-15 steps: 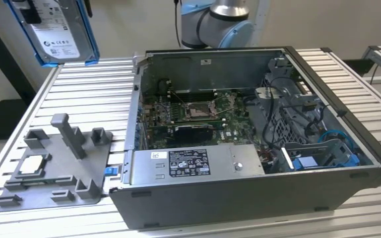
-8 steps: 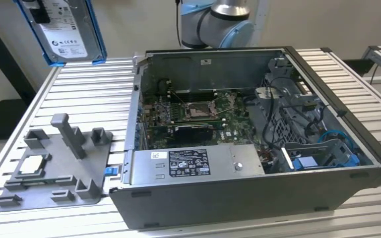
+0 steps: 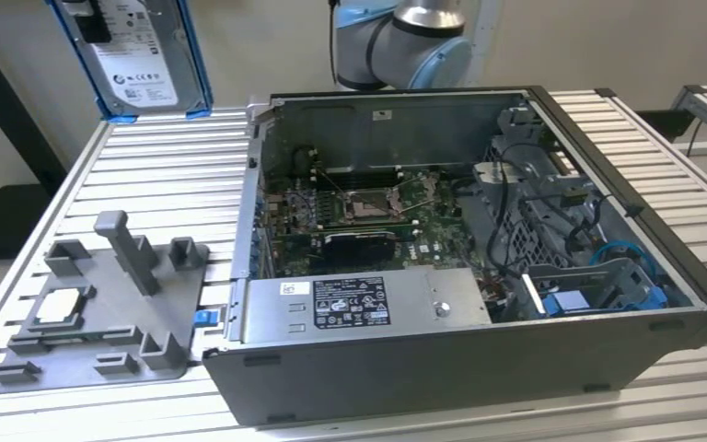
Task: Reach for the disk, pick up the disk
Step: 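Pick up the disk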
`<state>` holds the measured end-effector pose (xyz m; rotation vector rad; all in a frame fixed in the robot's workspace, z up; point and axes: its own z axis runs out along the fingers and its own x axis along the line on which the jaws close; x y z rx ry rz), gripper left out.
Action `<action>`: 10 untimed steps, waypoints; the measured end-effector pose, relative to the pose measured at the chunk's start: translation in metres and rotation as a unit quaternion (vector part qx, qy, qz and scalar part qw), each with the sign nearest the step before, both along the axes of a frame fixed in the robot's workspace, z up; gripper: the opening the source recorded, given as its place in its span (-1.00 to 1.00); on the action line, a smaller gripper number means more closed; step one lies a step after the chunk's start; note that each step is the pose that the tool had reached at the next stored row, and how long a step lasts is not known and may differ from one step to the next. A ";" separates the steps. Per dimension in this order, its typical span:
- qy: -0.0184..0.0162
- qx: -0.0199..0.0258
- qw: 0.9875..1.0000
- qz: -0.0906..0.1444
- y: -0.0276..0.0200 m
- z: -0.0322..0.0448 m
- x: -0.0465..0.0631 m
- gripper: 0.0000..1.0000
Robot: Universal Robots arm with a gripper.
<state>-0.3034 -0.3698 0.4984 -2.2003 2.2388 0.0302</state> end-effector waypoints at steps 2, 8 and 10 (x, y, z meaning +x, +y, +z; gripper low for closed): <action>0.000 0.000 1.000 0.000 0.0000 0.0000 0.004 -1.00; 0.000 0.001 1.000 0.000 0.0000 0.0001 0.015 -1.00; 0.000 0.001 1.000 0.000 0.0000 0.0000 0.019 -1.00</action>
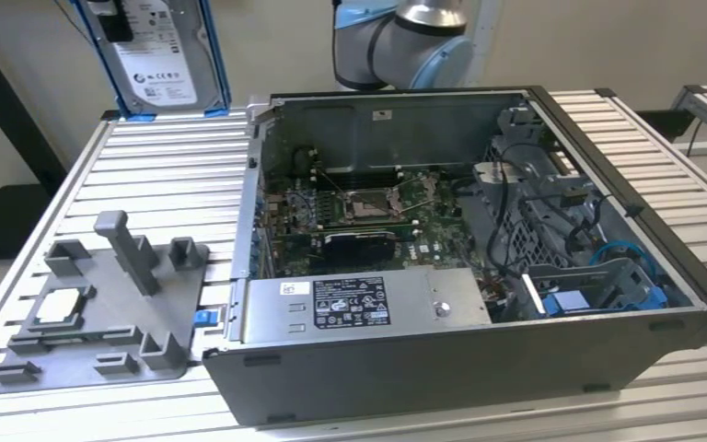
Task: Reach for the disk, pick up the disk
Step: 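Pick up the disk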
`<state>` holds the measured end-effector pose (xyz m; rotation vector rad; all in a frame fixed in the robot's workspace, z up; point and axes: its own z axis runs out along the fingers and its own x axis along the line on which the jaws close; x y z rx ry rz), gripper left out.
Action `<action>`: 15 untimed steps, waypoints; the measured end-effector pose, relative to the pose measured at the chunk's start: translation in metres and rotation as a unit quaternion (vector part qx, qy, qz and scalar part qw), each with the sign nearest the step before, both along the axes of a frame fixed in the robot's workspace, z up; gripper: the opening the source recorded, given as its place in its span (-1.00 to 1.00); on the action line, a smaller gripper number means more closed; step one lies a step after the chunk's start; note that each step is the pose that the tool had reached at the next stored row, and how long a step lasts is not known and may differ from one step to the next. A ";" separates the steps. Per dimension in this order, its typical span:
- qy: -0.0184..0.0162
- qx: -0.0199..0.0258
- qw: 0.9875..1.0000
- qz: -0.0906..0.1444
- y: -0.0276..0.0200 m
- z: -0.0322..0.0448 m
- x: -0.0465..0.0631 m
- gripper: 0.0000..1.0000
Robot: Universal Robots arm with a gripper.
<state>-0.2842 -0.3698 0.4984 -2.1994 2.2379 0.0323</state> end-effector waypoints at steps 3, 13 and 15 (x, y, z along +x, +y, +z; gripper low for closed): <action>0.000 0.000 1.000 0.000 0.0000 0.0000 0.006 -1.00; 0.000 0.001 1.000 0.000 0.0000 0.0000 0.025 -1.00; 0.000 0.001 1.000 0.000 0.0000 0.0000 0.030 -1.00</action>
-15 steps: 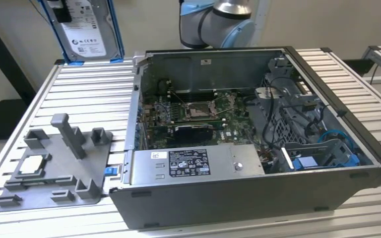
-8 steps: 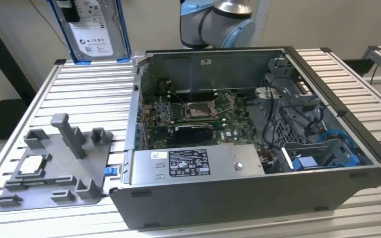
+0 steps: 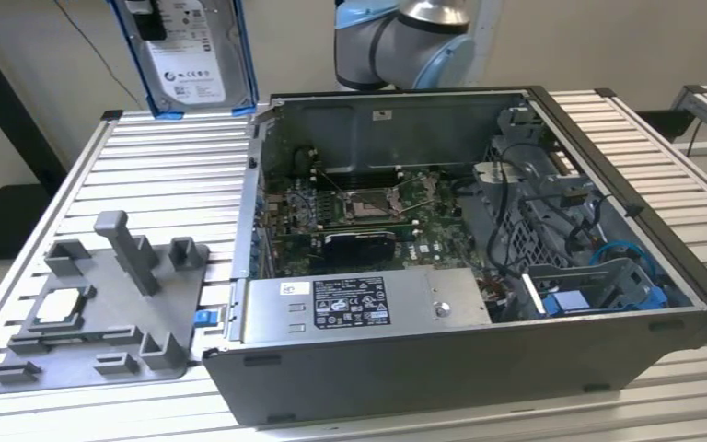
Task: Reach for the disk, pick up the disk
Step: 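Pick up the disk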
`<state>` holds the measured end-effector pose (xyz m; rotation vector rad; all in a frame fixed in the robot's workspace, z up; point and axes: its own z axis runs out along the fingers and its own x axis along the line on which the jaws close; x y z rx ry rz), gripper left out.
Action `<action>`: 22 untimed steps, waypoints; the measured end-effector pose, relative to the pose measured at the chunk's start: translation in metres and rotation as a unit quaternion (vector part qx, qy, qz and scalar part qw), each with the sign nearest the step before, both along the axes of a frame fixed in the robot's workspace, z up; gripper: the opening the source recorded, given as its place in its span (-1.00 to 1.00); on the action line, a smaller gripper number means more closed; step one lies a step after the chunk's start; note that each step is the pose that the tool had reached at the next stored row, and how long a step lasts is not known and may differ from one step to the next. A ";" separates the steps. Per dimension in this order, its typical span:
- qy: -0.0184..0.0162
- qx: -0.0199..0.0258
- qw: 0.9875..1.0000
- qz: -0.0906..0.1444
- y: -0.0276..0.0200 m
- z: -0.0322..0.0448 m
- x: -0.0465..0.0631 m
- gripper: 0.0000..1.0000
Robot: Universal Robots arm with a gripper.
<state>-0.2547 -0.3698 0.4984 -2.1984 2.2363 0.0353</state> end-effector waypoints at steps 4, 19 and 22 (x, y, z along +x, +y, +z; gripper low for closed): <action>0.000 0.000 1.000 0.000 0.0000 0.0000 0.011 -1.00; 0.000 0.002 1.000 0.000 0.0000 0.0000 0.055 -1.00; 0.000 0.002 1.000 0.000 0.0000 0.0000 0.064 -1.00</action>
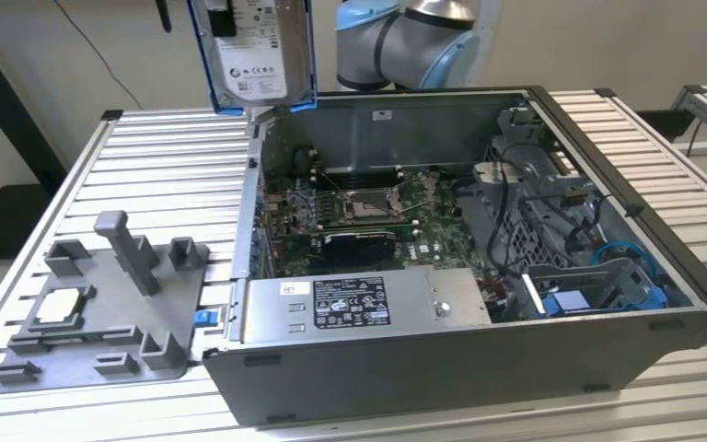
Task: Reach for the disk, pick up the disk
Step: 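Pick up the disk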
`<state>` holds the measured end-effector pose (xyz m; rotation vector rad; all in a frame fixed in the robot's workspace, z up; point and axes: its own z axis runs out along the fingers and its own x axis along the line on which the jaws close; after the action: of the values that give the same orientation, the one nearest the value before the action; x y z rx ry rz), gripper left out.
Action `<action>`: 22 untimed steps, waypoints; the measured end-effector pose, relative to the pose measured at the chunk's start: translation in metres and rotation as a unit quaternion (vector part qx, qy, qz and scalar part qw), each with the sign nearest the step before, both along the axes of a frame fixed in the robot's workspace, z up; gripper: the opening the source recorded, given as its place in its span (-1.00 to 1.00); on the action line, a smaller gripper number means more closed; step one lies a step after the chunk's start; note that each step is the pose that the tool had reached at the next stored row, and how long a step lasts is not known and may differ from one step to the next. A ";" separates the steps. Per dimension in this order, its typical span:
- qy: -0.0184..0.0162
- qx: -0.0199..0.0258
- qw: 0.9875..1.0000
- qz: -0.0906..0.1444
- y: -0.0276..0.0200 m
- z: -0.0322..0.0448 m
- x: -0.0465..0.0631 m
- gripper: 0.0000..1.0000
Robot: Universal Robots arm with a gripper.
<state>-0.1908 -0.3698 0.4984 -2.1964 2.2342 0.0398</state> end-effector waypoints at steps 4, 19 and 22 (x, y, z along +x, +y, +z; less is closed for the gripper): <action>0.000 0.000 1.000 0.000 0.0000 0.0000 0.011 -1.00; 0.000 0.002 1.000 0.000 0.0000 0.0000 0.050 -1.00; 0.000 0.002 1.000 0.000 0.0000 0.0000 0.059 -1.00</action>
<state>-0.1315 -0.3698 0.4984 -2.1945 2.2321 0.0444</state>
